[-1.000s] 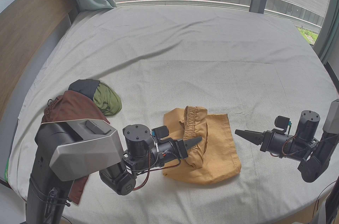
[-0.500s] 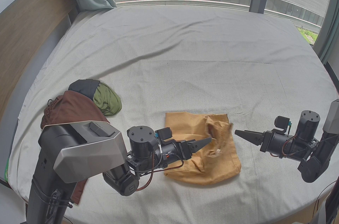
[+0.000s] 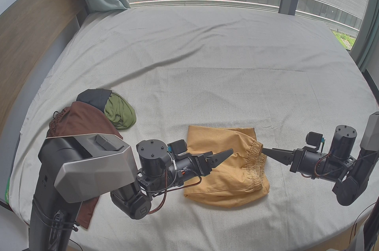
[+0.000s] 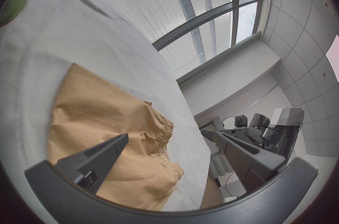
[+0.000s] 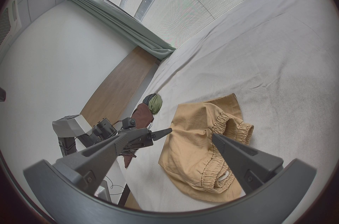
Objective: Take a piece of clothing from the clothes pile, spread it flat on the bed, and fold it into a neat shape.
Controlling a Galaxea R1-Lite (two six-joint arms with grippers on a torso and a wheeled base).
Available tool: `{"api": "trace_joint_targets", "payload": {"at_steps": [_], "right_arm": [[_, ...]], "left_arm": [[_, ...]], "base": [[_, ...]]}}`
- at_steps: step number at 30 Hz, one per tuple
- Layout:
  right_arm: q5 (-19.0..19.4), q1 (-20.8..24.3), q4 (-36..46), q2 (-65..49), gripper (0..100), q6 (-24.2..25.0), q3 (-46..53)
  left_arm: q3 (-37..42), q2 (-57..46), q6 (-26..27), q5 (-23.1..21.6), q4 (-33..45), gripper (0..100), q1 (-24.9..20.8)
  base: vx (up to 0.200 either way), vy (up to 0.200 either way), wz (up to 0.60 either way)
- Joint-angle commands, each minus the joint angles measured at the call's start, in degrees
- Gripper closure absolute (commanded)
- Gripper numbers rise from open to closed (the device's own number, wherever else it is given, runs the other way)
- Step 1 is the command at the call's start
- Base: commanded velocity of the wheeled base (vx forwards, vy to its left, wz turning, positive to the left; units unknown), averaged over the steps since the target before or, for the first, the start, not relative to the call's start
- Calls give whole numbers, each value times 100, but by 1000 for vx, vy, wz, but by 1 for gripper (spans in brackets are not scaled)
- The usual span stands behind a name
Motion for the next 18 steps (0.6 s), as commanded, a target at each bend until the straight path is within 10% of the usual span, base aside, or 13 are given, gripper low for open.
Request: {"api": "trace_joint_targets", "payload": {"at_steps": [1, 18], "right_arm": [[-6, 74, 8, 74, 0, 1, 38], [-59, 637, -1, 768, 0, 19, 109]], "left_arm": [[210, -174, 127, 16, -78, 0, 159], [1775, -1334, 689, -537, -131, 0, 1056]], "base": [[0, 0, 0], [0, 0, 0]]}}
